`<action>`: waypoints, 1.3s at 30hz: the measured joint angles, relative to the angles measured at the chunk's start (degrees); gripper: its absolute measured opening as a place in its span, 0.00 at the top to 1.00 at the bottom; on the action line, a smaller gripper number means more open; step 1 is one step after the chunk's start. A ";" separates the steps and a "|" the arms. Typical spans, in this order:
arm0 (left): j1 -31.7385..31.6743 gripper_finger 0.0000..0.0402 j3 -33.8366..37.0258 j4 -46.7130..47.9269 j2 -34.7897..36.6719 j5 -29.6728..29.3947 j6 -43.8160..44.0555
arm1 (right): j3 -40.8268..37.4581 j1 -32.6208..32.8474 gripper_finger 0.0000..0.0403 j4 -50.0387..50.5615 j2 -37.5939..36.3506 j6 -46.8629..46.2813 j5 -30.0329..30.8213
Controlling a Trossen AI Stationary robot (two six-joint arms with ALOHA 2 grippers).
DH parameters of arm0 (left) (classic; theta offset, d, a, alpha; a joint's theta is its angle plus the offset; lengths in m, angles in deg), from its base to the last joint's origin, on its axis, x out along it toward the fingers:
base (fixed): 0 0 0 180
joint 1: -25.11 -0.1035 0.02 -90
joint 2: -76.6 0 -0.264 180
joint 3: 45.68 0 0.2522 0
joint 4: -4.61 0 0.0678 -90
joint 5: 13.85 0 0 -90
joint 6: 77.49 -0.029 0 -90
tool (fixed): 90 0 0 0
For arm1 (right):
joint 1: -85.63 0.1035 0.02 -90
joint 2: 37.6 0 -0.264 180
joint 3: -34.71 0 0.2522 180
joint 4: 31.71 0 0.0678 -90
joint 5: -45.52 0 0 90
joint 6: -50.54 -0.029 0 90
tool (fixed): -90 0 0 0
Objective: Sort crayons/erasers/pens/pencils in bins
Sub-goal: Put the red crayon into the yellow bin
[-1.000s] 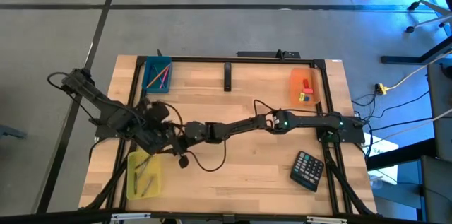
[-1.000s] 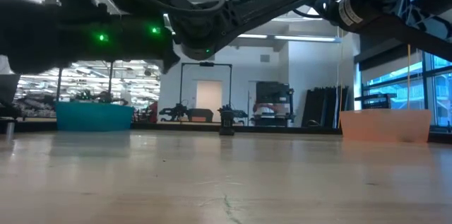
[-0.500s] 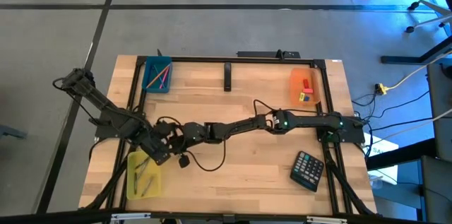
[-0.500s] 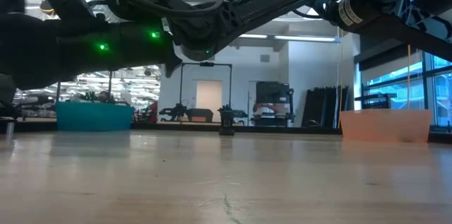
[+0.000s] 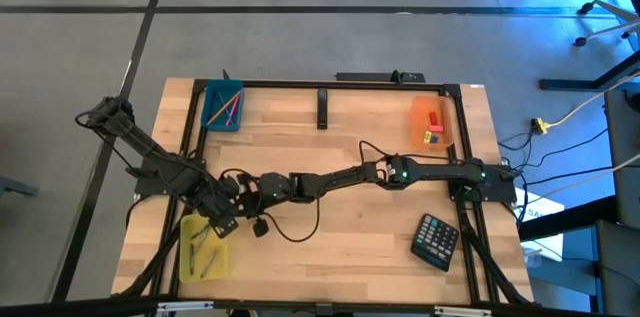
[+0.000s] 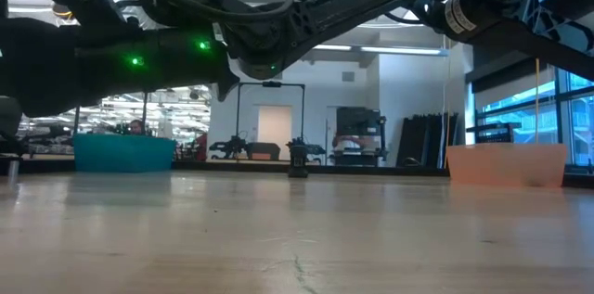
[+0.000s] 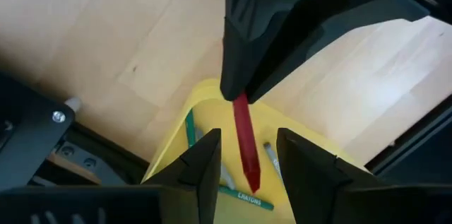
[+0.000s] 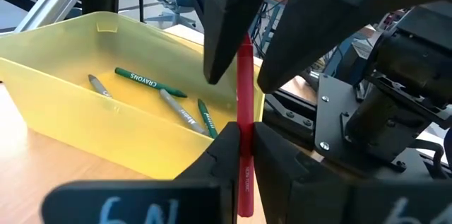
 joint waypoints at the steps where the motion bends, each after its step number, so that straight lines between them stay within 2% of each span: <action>1: 0.00 0.68 0.00 0.13 -0.01 0.03 0.03 | 0.00 0.00 0.91 0.00 -0.01 0.00 0.00; 8: 0.00 0.71 0.00 0.11 0.00 0.31 -0.30 | 0.00 0.00 0.91 0.02 -0.01 0.00 0.00; 13: 0.00 0.80 0.00 0.12 0.00 2.99 -0.20 | 0.00 0.00 0.91 0.00 -0.01 0.00 0.00; 21: 0.02 0.94 0.00 0.22 0.00 2.88 -0.13 | 0.00 0.00 0.91 0.09 -0.01 -0.04 0.00; 26: 0.02 0.98 0.02 0.19 0.00 2.53 -0.14 | 0.00 0.04 0.84 0.04 -0.01 -0.03 0.03; 31: 0.00 0.96 0.04 0.60 0.00 2.94 -0.14 | 0.00 0.04 0.73 -0.29 -0.04 -2.79 2.70; 34: 0.00 0.96 0.04 2.75 -0.01 8.54 0.29 | 0.00 -0.01 0.66 -0.25 -0.04 -2.80 3.26; 39: 1.60 0.97 -0.56 5.18 0.21 26.73 4.01 | 0.00 -0.02 0.53 0.27 -0.08 -2.77 8.94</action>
